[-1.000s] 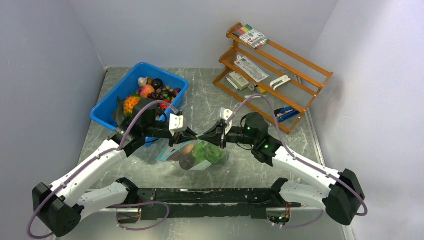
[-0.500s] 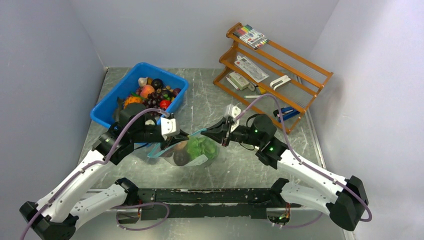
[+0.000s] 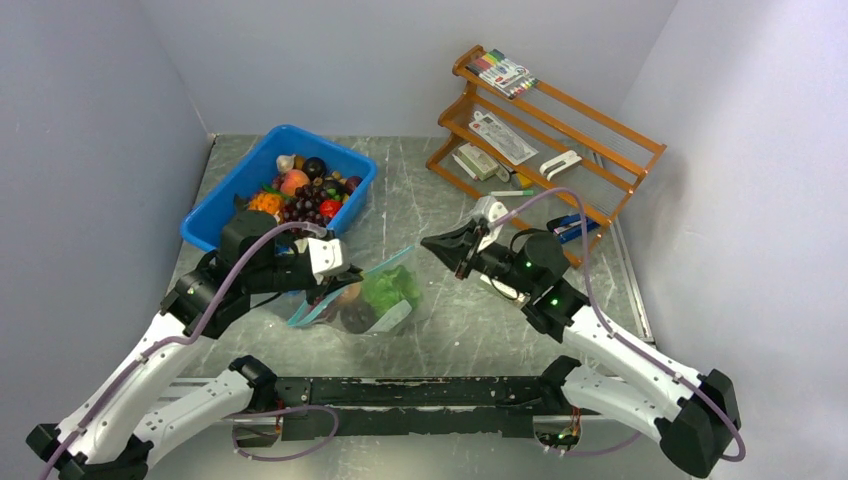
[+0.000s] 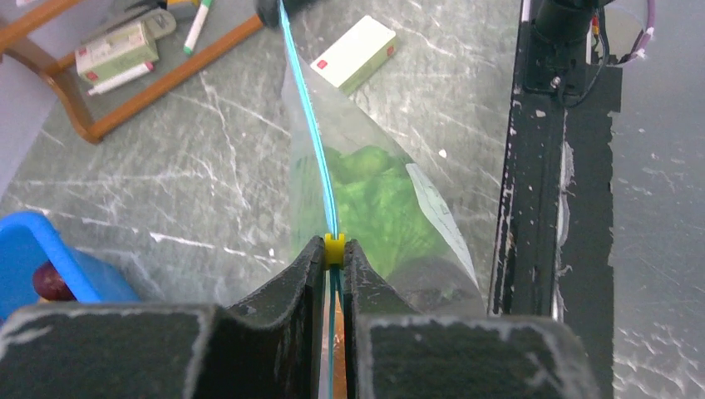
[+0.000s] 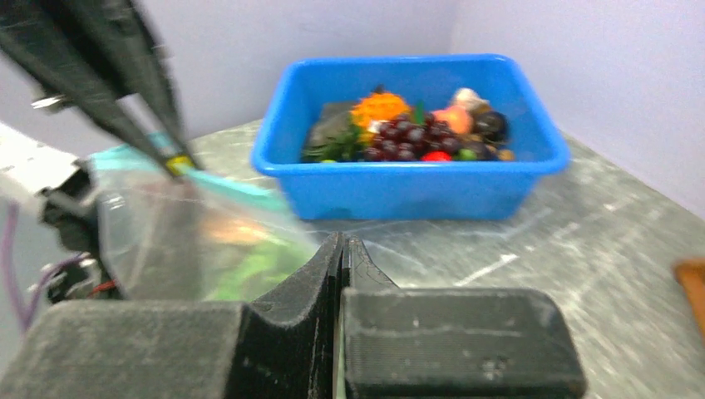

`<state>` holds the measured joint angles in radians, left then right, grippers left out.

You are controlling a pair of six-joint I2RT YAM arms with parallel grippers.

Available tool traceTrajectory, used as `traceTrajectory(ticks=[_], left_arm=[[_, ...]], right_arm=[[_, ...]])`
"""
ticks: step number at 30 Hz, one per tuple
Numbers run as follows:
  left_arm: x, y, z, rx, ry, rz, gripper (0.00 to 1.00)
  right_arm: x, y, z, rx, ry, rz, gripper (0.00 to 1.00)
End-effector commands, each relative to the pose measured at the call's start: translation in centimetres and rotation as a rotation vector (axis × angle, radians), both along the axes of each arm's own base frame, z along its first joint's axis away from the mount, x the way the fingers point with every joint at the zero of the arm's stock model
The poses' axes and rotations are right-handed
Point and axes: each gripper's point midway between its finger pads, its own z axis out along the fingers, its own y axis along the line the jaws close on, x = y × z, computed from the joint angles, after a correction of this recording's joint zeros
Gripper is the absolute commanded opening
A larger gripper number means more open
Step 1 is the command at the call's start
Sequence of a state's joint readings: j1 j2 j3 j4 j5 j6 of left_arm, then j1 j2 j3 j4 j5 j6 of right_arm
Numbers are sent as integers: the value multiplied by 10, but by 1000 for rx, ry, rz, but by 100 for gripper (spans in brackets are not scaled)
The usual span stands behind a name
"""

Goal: Place the food in the zip-top bag and seal the zipper
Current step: Zip the zipper food storage bag at the center of the board.

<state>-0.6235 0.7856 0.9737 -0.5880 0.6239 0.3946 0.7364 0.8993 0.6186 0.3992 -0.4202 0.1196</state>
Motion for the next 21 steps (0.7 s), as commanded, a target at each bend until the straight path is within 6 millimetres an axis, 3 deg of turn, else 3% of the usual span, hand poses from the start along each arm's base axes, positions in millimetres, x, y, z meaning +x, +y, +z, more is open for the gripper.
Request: traceTrajectory(ticks=[1, 6, 10, 15, 18, 21], left_arm=[[-13, 13, 9, 5, 12, 28, 7], [-13, 16, 9, 1, 2, 40, 7], [-12, 9, 8, -10, 8, 11, 7], [-9, 5, 7, -7, 1, -9, 7], [-13, 2, 7, -10, -19, -52, 7], [-17, -3, 11, -51, -41, -84, 7]], right_arm=[[39, -34, 7, 61, 10, -231, 0], [39, -43, 0, 95, 26, -192, 0], [3, -23, -1, 61, -28, 58, 1], [-8, -19, 17, 67, 20, 117, 35], [-17, -7, 38, 60, 104, 179, 42], [-43, 15, 42, 23, 70, 283, 48]])
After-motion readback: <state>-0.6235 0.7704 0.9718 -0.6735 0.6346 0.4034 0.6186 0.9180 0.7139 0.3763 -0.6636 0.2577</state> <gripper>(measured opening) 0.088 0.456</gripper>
